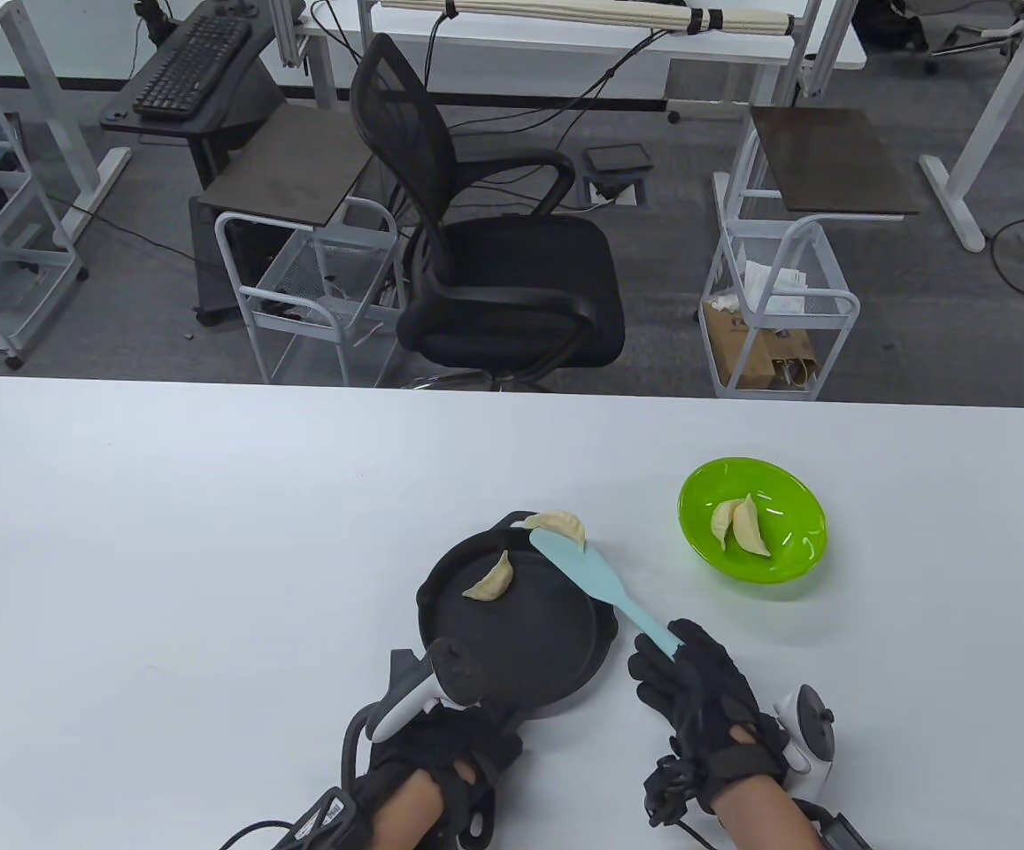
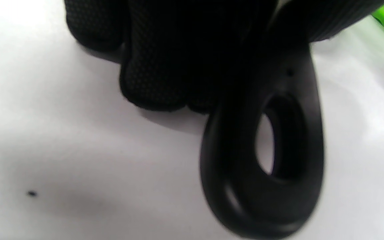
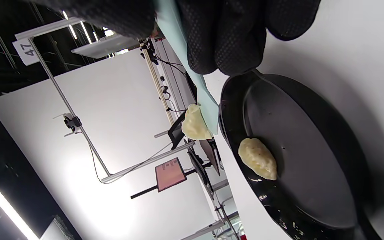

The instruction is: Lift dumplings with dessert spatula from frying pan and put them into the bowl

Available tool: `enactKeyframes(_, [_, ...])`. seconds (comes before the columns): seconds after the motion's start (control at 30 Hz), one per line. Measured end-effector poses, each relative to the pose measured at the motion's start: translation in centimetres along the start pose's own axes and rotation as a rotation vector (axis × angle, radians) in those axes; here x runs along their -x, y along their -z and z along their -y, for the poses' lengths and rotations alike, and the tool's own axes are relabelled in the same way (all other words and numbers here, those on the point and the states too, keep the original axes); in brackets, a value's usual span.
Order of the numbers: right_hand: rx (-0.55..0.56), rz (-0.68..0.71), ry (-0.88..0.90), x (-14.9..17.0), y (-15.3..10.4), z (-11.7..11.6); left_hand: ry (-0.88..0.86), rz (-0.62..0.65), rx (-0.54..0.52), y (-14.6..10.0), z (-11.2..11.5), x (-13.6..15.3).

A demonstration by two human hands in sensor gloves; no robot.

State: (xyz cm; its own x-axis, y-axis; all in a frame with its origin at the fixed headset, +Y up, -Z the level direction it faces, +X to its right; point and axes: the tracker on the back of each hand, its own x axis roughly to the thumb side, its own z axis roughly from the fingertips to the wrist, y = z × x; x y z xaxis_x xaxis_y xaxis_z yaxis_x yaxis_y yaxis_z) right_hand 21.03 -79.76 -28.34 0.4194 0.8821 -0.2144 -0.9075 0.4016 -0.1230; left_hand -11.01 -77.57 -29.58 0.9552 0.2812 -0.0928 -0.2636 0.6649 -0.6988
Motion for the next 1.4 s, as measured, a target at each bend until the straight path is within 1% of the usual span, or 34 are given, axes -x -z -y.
enactKeyframes(0.57, [0.201, 0.117, 0.15, -2.6, 0.0, 3.4, -0.001, 0.001, 0.002, 0.0, 0.0, 0.0])
enactKeyframes(0.97, [0.343, 0.149, 0.196, -2.9, 0.6, 5.9, 0.0, 0.001, 0.001, 0.0, 0.0, 0.0])
enactKeyframes(1.23, [0.396, 0.14, 0.248, -2.6, 0.9, 7.1, 0.0, 0.001, 0.001, 0.0, 0.0, 0.0])
enactKeyframes(1.4, [0.387, 0.121, 0.271, -2.5, 1.2, 7.3, 0.0, 0.001, 0.001, 0.0, 0.0, 0.0])
